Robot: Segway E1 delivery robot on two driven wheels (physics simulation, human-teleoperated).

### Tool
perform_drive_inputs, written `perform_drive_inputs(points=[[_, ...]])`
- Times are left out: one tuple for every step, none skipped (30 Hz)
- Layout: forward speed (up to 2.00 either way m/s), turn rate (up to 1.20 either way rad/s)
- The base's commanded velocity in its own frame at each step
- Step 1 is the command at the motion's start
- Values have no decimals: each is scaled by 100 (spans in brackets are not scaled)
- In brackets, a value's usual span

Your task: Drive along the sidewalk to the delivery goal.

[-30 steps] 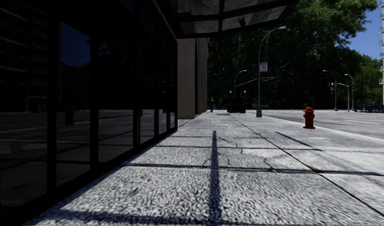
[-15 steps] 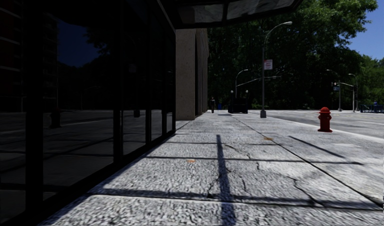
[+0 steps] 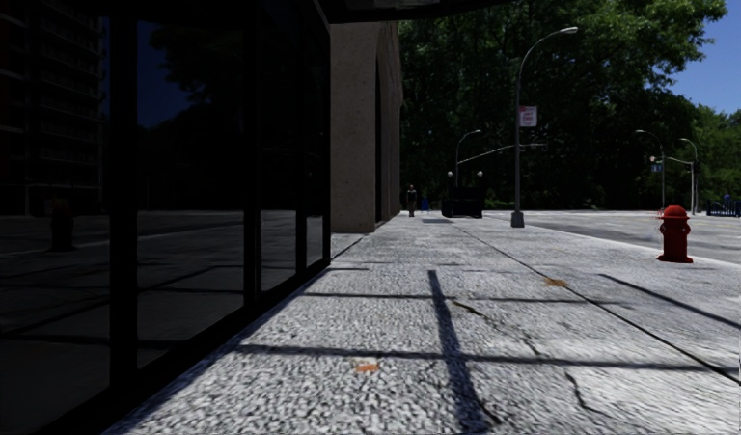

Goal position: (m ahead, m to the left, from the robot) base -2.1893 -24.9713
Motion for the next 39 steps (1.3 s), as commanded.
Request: perform_drive_inputs(points=[[200,-18],[200,-18],[200,-6],[200,0],[200,0],[200,0],[200,0],[200,0],[200,0],[200,0],[200,0],[200,0],[200,-5],[200,-18],[200,-23],[200,-23],[200,-24],[200,-24],[200,-24],[200,-24],[200,-24],[200,-24],[200,-24],[200,-24],[200,-24],[200,-24],[200,-24],[200,-24],[200,-16],[200,-7],[200,-7],[200,0],[200,0],[200,0],[200,0],[200,0],[200,-9],[200,-18],[200,-18]])
